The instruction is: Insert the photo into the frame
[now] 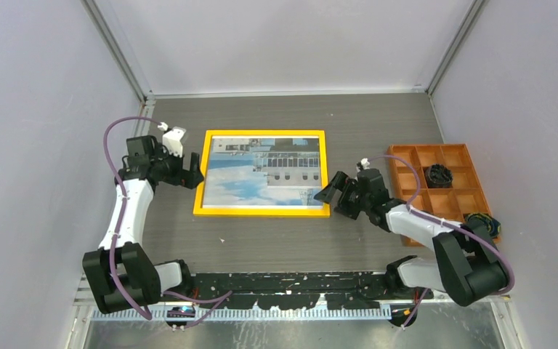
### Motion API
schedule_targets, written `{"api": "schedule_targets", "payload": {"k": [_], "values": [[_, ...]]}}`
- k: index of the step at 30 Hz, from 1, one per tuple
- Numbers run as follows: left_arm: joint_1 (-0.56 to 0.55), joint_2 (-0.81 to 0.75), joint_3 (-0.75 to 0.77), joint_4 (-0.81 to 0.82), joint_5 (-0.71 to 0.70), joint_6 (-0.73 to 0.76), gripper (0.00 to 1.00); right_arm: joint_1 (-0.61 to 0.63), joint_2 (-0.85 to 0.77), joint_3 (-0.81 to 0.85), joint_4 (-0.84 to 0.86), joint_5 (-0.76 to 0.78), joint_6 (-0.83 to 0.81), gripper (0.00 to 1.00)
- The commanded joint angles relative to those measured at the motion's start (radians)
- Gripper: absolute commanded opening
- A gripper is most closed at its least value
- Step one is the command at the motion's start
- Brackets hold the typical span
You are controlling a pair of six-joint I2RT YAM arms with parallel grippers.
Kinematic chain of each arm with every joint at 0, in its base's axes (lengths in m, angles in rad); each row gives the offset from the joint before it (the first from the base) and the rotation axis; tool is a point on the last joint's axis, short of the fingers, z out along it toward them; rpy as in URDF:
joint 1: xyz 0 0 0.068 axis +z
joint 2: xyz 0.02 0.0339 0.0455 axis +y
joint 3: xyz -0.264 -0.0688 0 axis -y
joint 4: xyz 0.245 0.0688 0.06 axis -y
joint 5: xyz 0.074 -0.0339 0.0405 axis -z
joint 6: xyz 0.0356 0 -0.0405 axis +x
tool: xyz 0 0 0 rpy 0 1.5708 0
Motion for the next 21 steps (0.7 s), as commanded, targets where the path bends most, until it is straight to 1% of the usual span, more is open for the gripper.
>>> {"api": "schedule_targets", "payload": {"k": [1,3,5,8,10,12,13,15,17,19,21], "values": [[0.008,0.001,0.009,0.048,0.031,-0.031,1.0,-0.005,-0.088,0.084,-0.331,0.212,-0.107,1.0],[0.007,0.006,0.004,0.058,0.022,-0.039,1.0,-0.004,-0.144,0.146,-0.458,0.292,-0.133,1.0],[0.007,0.014,-0.002,0.075,0.01,-0.057,1.0,-0.005,-0.194,0.219,-0.581,0.436,-0.156,1.0],[0.008,0.034,-0.024,0.138,-0.019,-0.117,1.0,-0.006,-0.242,0.306,-0.641,0.593,-0.201,1.0],[0.006,0.052,-0.06,0.213,-0.045,-0.167,1.0,-0.006,-0.236,0.36,-0.64,0.763,-0.218,1.0],[0.003,0.079,-0.097,0.304,-0.1,-0.247,1.0,-0.007,-0.222,0.346,-0.514,0.928,-0.284,1.0],[0.003,0.103,-0.117,0.357,-0.1,-0.267,1.0,-0.006,-0.213,0.324,-0.439,1.035,-0.332,1.0],[0.002,0.135,-0.166,0.45,-0.08,-0.281,1.0,-0.011,-0.181,0.274,-0.294,1.169,-0.433,1.0],[0.003,0.163,-0.228,0.582,-0.093,-0.319,1.0,-0.033,-0.13,0.229,-0.158,1.225,-0.519,1.0],[0.003,0.182,-0.301,0.74,-0.106,-0.372,1.0,-0.084,-0.086,0.211,-0.106,1.248,-0.505,1.0],[0.002,0.196,-0.377,0.917,-0.097,-0.391,1.0,-0.133,-0.055,0.172,-0.01,1.247,-0.502,1.0]]}}
